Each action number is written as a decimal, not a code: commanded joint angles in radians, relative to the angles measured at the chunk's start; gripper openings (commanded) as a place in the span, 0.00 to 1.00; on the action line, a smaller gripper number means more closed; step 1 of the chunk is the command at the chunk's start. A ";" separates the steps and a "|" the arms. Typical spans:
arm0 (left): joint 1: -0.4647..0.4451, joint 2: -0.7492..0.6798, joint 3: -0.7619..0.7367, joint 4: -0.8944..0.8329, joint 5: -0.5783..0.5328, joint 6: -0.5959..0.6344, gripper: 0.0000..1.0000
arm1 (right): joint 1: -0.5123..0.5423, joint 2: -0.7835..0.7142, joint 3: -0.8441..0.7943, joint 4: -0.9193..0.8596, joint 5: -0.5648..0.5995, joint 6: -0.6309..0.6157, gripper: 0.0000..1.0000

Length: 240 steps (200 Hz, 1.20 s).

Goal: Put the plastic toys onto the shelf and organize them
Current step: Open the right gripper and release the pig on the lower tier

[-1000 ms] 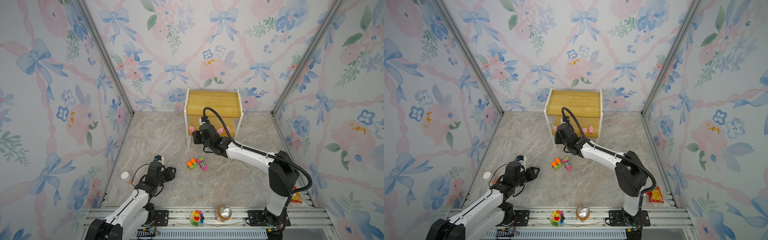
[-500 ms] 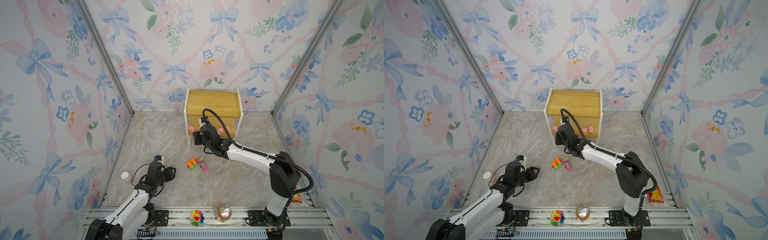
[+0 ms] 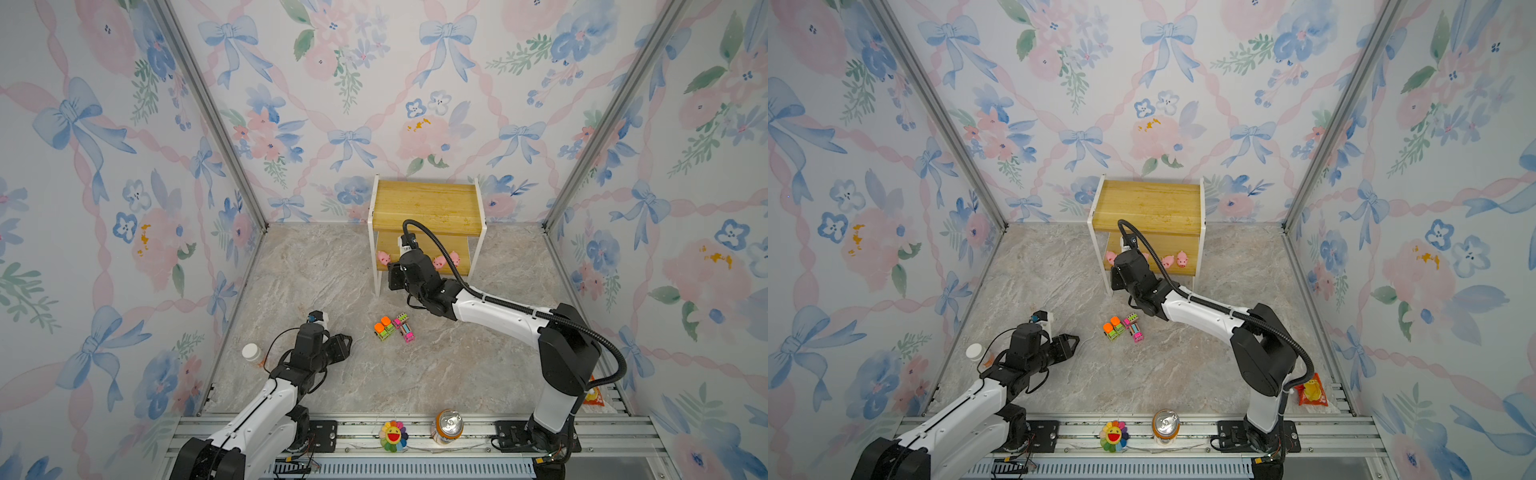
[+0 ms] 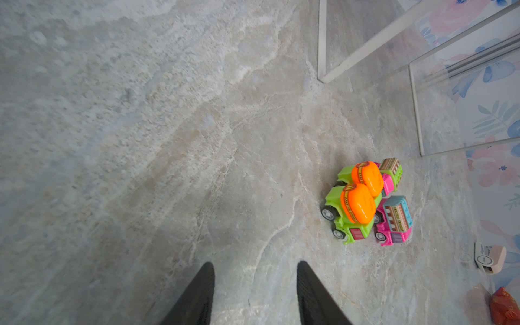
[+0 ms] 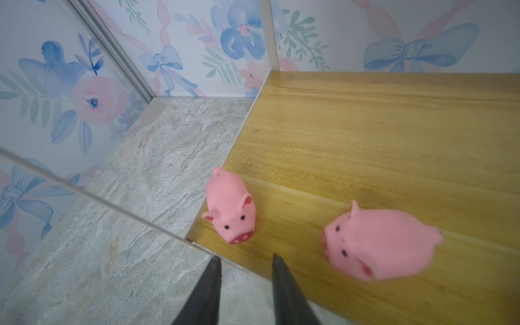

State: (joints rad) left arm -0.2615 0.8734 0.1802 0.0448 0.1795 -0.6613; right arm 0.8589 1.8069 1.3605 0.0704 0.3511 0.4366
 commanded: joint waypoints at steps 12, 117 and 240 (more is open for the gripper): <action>-0.004 -0.001 -0.012 0.009 0.000 0.019 0.49 | 0.020 -0.009 -0.014 0.085 0.052 -0.037 0.29; -0.003 0.007 -0.010 0.008 0.001 0.019 0.48 | 0.044 -0.040 -0.076 0.115 0.135 -0.070 0.22; -0.003 0.010 -0.010 0.009 0.001 0.021 0.48 | 0.051 -0.004 -0.086 0.156 0.195 -0.091 0.18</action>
State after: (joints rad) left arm -0.2615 0.8745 0.1802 0.0479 0.1795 -0.6613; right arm 0.8989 1.8065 1.2903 0.1909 0.5152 0.3614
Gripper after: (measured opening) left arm 0.483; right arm 0.185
